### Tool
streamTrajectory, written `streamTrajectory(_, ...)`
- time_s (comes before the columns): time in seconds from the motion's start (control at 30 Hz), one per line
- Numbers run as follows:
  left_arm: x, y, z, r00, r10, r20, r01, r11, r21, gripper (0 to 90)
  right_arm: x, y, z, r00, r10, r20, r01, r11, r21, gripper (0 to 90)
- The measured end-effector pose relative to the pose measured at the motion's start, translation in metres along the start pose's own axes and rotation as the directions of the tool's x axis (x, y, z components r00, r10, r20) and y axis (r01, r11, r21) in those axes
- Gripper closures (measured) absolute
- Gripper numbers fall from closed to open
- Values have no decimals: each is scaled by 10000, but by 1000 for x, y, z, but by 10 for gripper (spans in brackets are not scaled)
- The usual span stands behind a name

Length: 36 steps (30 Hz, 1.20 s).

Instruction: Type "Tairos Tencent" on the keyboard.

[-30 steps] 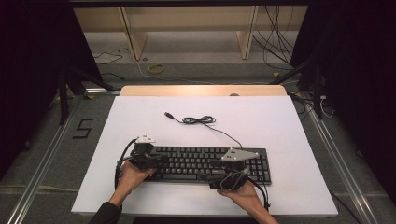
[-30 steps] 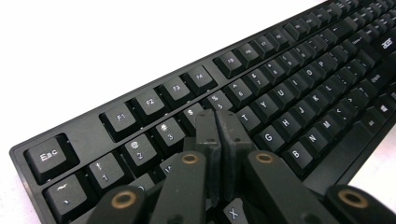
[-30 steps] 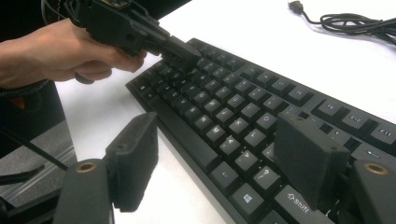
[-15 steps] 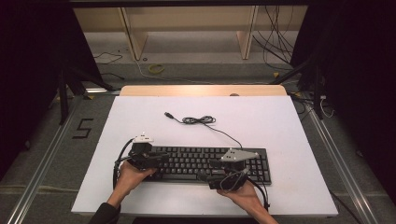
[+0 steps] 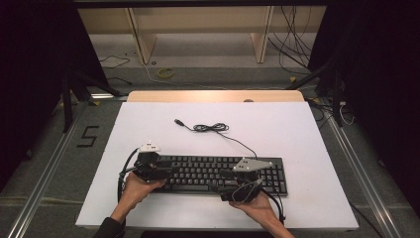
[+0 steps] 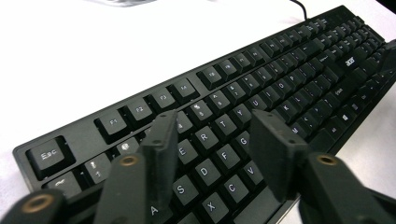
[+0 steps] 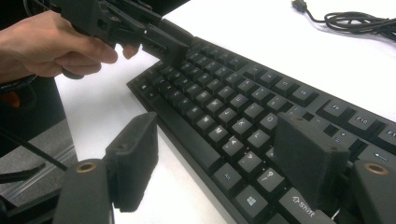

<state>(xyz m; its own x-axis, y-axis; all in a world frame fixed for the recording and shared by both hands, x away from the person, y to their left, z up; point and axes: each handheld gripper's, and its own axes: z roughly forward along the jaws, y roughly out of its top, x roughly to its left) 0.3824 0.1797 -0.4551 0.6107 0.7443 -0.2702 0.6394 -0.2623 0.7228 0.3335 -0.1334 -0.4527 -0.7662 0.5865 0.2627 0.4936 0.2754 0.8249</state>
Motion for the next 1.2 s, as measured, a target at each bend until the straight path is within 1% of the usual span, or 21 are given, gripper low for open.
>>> streamTrajectory(0.13, 1, -1, -2, 10000, -50, -59, 50, 10000, -55, 446, 0, 0, 1, 10000, -15, -4, 15, 10000, 27, 318)
streamTrajectory(0.17, 0, -2, -3, 9999, -128, -37, 127, 9999, -86, 434, 1, 1, 1, 10000, -1, -11, 1, 10000, 33, 318)
streamTrajectory(0.3, 1, -4, -7, 9998, -172, -24, 171, 9996, -221, 387, 1, 2, 3, 10000, -23, -48, 23, 10000, 55, 318)
streamTrajectory(0.43, 1, -6, -10, 9997, -245, -11, 244, 9992, -331, 363, 3, 3, 7, 9999, -60, -83, 61, 9999, 98, 318)
streamTrajectory(0.53, 0, -8, -12, 9997, -228, 17, 228, 9989, -405, 349, 4, 4, 10, 9999, -63, -98, 65, 9998, 201, 325)
streamTrajectory(0.6, 0, -9, -14, 9996, -264, 32, 265, 9983, -523, 340, 5, 6, 13, 9999, -81, -90, 83, 9996, 258, 335)
streamTrajectory(0.77, 0, -13, -19, 9994, -322, 127, 331, 9961, -816, 333, 8, 9, 22, 9998, -187, -107, 192, 9987, 466, 399)
streamTrajectory(0.87, -1, -16, -22, 9996, -253, 94, 260, 9957, -893, 329, 9, 11, 29, 9997, -187, -162, 196, 9983, 551, 454)
streamTrajectory(1.0, 0, -19, -25, 9996, -260, 68, 266, 9938, -1080, 325, 11, 13, 38, 9996, -261, -105, 268, 9972, 705, 549)
streamTrajectory(1.1, 0, -21, -26, 9995, -291, 88, 299, 9933, -1119, 323, 12, 14, 44, 9996, -269, -23, 270, 9959, 860, 619)
streamTrajectory(1.2, -1, -23, -27, 9997, -228, 100, 238, 9932, -1139, 322, 12, 15, 50, 9997, -258, 47, 252, 9949, 977, 677)
